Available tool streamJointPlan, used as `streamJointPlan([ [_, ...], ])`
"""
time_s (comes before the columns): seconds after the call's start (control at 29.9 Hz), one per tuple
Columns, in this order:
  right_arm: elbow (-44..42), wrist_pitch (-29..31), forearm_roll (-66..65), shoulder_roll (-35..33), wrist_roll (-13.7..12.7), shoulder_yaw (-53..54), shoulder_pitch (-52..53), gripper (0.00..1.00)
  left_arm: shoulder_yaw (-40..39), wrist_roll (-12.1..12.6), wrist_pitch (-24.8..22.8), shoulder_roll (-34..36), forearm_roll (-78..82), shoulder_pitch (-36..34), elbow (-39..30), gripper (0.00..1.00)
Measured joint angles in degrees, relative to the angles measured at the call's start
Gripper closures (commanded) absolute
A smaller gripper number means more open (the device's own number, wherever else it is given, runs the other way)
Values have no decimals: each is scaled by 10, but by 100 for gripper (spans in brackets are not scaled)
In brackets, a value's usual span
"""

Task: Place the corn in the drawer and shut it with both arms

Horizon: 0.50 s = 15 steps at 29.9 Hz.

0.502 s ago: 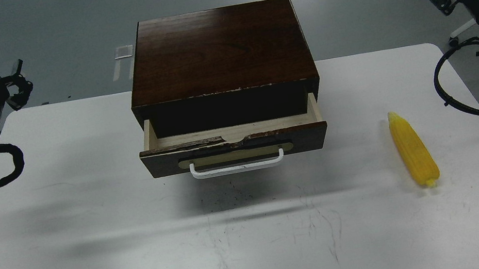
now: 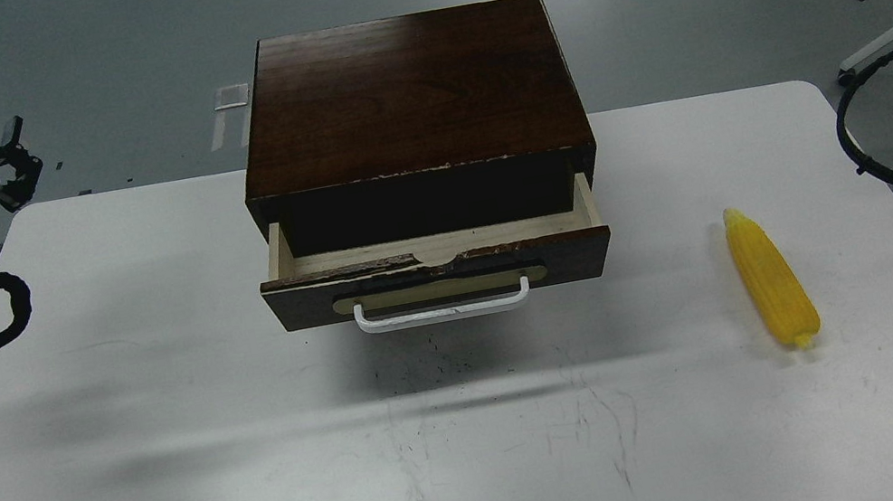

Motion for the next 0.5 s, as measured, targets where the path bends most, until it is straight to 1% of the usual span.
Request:
streamJointPlan([
  [0.07,0,0,-2,-21,0,-28,16,0,1,2,0,-2,2,0,6,2],
  [0.13,0,0,-3,-38,0,-80,39,0,1,3,0,-4,2,-1,8,2],
  [0.3,3,0,-16,-76,1,-253,111,0,2,1,0,-13,5,-2,8,2],
  [0.4,4,0,-55,-87,4,-357,153,0,3,-2,0,-14,5,-1,7,2],
  [0.5,4,0,-117,-89,4,-431,189,0,2,-3,0,-14,5,-2,6,2],
])
